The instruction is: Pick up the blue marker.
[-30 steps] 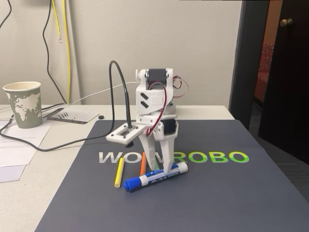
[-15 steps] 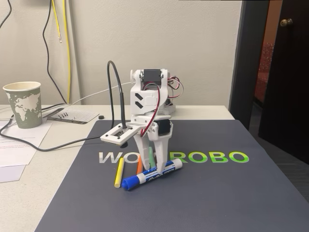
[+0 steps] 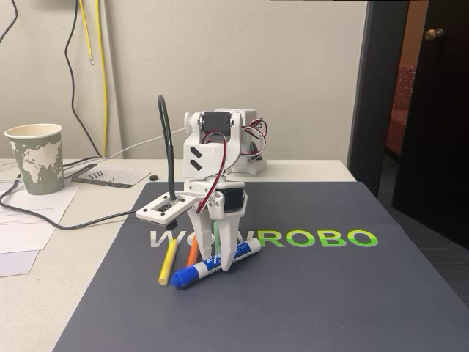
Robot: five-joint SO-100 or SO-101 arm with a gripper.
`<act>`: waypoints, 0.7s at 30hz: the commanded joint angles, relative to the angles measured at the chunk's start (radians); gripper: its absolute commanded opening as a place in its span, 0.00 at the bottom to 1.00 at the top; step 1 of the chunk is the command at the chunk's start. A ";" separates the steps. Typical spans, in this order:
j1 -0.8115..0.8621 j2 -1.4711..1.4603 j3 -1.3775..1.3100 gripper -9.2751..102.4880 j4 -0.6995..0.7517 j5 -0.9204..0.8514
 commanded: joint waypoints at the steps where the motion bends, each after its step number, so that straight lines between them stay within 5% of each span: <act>1: -0.009 0.011 -0.031 0.20 0.009 0.020; 21: -0.031 0.028 -0.031 0.12 0.017 0.055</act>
